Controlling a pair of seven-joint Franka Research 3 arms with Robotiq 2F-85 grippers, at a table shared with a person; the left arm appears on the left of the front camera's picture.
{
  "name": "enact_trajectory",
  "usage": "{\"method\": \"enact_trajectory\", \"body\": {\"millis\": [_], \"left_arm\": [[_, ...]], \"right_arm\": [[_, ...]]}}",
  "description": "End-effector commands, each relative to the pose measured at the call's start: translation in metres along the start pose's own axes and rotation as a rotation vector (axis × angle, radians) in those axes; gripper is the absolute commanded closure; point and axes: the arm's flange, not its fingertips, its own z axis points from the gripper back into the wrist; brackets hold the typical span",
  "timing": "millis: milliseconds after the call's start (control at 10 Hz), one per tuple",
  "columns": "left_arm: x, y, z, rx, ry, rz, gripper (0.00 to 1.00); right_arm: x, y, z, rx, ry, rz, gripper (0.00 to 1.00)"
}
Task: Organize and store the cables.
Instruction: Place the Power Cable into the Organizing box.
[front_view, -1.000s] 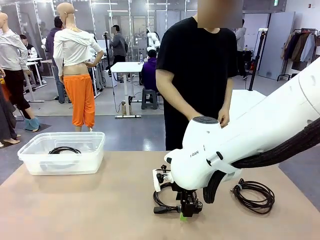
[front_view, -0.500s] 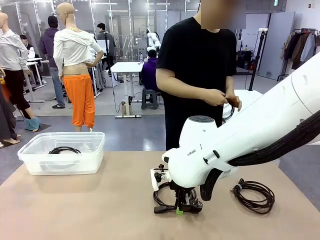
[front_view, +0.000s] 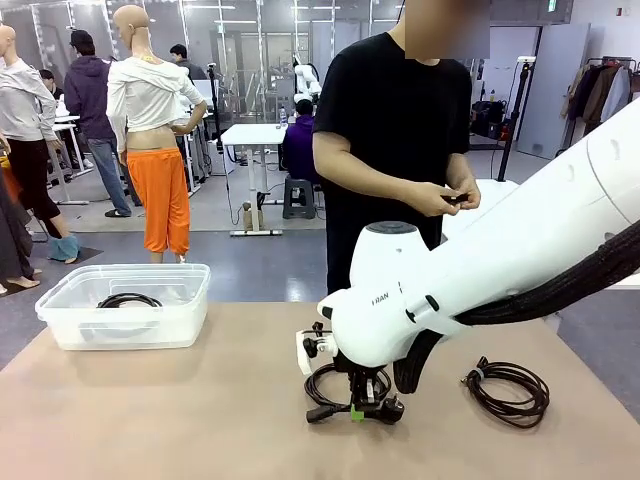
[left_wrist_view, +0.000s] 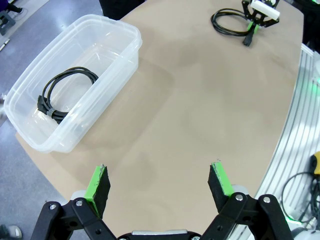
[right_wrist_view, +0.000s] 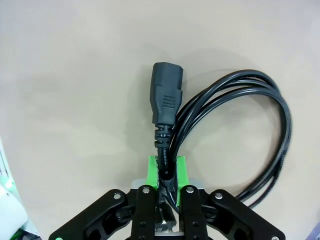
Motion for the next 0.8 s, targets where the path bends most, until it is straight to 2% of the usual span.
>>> {"method": "enact_trajectory", "body": {"millis": [0, 100, 300, 700], "left_arm": [[0.001, 0.001, -0.002, 0.014, 0.012, 0.010, 0.00], [0.001, 0.001, -0.002, 0.014, 0.012, 0.010, 0.00], [0.001, 0.001, -0.002, 0.014, 0.012, 0.010, 0.00], [0.001, 0.001, -0.002, 0.014, 0.012, 0.010, 0.00]], "right_arm": [[0.022, -0.005, 0.035, -0.006, 0.006, -0.059, 1.00], [0.034, -0.008, 0.050, 0.028, -0.008, -0.110, 1.00], [0.072, -0.014, 0.055, -0.008, 0.000, -0.141, 1.00], [0.144, -0.004, 0.027, -0.037, 0.002, -0.135, 1.00]]}}
